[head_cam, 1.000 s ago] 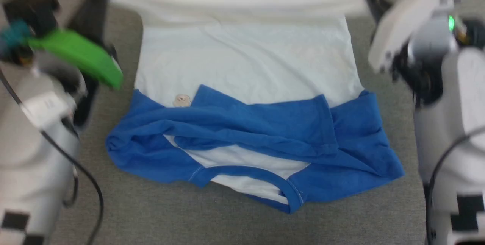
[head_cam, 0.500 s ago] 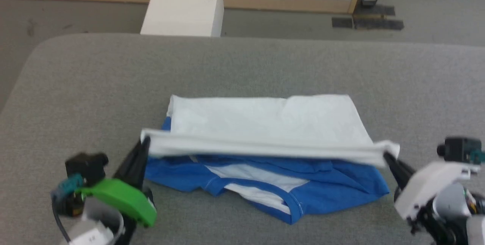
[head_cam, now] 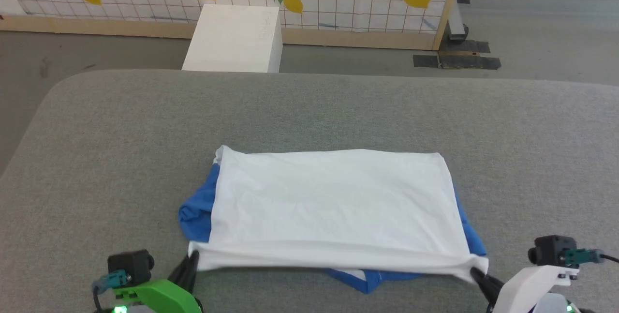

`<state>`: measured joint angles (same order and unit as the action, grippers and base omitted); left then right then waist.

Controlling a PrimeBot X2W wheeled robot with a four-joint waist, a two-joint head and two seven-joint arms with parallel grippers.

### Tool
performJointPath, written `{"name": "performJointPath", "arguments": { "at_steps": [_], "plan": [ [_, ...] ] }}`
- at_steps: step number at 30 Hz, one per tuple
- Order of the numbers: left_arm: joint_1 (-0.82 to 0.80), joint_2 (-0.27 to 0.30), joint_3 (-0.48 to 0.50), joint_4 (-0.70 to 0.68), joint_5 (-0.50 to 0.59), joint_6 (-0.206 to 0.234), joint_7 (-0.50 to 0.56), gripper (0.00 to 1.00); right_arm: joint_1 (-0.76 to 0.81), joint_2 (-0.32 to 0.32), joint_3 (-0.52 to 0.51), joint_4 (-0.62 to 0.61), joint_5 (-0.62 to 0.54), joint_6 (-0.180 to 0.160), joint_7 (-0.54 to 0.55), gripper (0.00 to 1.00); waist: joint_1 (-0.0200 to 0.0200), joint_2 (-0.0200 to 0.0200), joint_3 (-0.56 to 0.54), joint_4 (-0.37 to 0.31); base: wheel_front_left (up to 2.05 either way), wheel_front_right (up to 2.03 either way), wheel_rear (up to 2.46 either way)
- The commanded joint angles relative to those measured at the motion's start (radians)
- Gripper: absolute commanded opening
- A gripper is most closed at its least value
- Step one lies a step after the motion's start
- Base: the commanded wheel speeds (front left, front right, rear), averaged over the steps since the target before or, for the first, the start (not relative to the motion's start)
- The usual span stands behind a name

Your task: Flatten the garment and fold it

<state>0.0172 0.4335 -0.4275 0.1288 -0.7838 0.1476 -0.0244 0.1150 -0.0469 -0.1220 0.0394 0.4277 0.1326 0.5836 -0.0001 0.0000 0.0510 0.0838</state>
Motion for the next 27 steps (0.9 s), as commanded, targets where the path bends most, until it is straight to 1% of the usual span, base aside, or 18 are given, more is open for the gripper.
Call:
{"name": "performJointPath", "arguments": {
  "at_steps": [1, 2, 3, 5, 7, 10, 12, 13, 15, 17, 19, 21, 24, 25, 27],
  "plan": [
    [-0.003, -0.008, 0.003, 0.025, -0.014, 0.004, 0.01, 0.1, 0.011, -0.003, 0.006, 0.013, -0.009, -0.002, 0.005, 0.09, 0.0001, 0.0, -0.003, -0.005, 0.0, 0.0, 0.0],
    [-0.004, -0.014, 0.0, 0.048, -0.023, 0.005, 0.025, 0.49, 0.01, -0.003, 0.012, 0.02, -0.011, -0.002, 0.004, 0.49, 0.0001, 0.0, -0.007, -0.008, 0.0, 0.0, 0.0],
    [-0.005, -0.019, 0.003, 0.06, -0.032, 0.008, 0.03, 1.0, 0.008, -0.003, 0.016, 0.022, -0.01, -0.002, -0.001, 1.0, 0.0001, 0.0, -0.009, -0.009, 0.0, 0.0, 0.0],
    [-0.003, -0.019, 0.01, 0.078, -0.048, 0.016, 0.049, 1.0, 0.007, -0.003, 0.014, 0.015, 0.005, -0.002, -0.008, 1.0, 0.0001, 0.0, -0.015, -0.012, 0.0, 0.0, 0.0],
    [0.004, -0.007, 0.024, 0.079, -0.062, 0.028, 0.066, 1.0, 0.012, -0.003, 0.005, -0.011, 0.013, -0.002, -0.006, 1.0, 0.0001, 0.0, -0.02, -0.013, 0.0, 0.0, 0.0],
    [0.018, 0.035, 0.071, 0.041, -0.07, 0.069, 0.07, 1.0, 0.02, -0.003, -0.038, -0.086, 0.042, -0.002, -0.003, 1.0, 0.0001, 0.0, -0.026, -0.011, 0.0, 0.0, 0.0],
    [0.024, 0.064, 0.115, -0.006, -0.06, 0.108, 0.043, 1.0, 0.014, -0.003, -0.07, -0.142, 0.055, -0.002, 0.002, 1.0, 0.0001, 0.0, -0.027, -0.01, 0.0, 0.0, 0.0],
    [0.025, 0.078, 0.132, -0.025, -0.054, 0.119, 0.03, 1.0, 0.008, -0.003, -0.08, -0.164, 0.049, -0.002, 0.01, 1.0, 0.0001, 0.0, -0.027, -0.01, 0.0, 0.0, 0.0],
    [0.015, 0.101, 0.172, -0.07, -0.023, 0.142, -0.035, 1.0, -0.018, -0.003, -0.1, -0.196, 0.038, -0.002, 0.037, 1.0, 0.0001, 0.0, -0.024, -0.009, 0.0, 0.0, 0.0],
    [-0.001, 0.115, 0.191, -0.107, 0.028, 0.153, -0.115, 1.0, -0.057, -0.003, -0.097, -0.2, -0.017, -0.002, 0.083, 1.0, 0.0001, 0.0, -0.019, -0.009, 0.0, 0.0, 0.0],
    [-0.023, 0.113, 0.194, -0.138, 0.081, 0.149, -0.19, 1.0, -0.117, -0.003, -0.084, -0.168, -0.077, -0.002, 0.141, 1.0, 0.0001, 0.0, -0.009, -0.011, 0.0, 0.0, 0.0],
    [-0.047, 0.104, 0.192, -0.163, 0.144, 0.14, -0.223, 1.0, -0.178, -0.003, -0.055, -0.125, -0.153, -0.002, 0.19, 1.0, 0.0001, 0.0, 0.006, -0.009, 0.0, 0.0, 0.0],
    [-0.083, 0.08, 0.193, -0.201, 0.26, 0.124, -0.236, 1.0, -0.275, -0.003, -0.004, -0.043, -0.235, -0.002, 0.238, 1.0, 0.0001, 0.0, 0.035, -0.003, 0.0, 0.0, 0.0],
    [-0.098, 0.067, 0.195, -0.228, 0.314, 0.107, -0.236, 1.0, -0.311, -0.003, 0.012, -0.006, -0.256, -0.002, 0.25, 1.0, 0.0001, 0.0, 0.049, 0.001, 0.0, 0.0, 0.0],
    [-0.109, 0.032, 0.202, -0.258, 0.389, 0.08, -0.237, 1.0, -0.369, -0.003, 0.038, 0.059, -0.302, -0.002, 0.263, 1.0, 0.0001, 0.0, 0.071, 0.01, 0.0, 0.0, 0.0]
  ]
}}
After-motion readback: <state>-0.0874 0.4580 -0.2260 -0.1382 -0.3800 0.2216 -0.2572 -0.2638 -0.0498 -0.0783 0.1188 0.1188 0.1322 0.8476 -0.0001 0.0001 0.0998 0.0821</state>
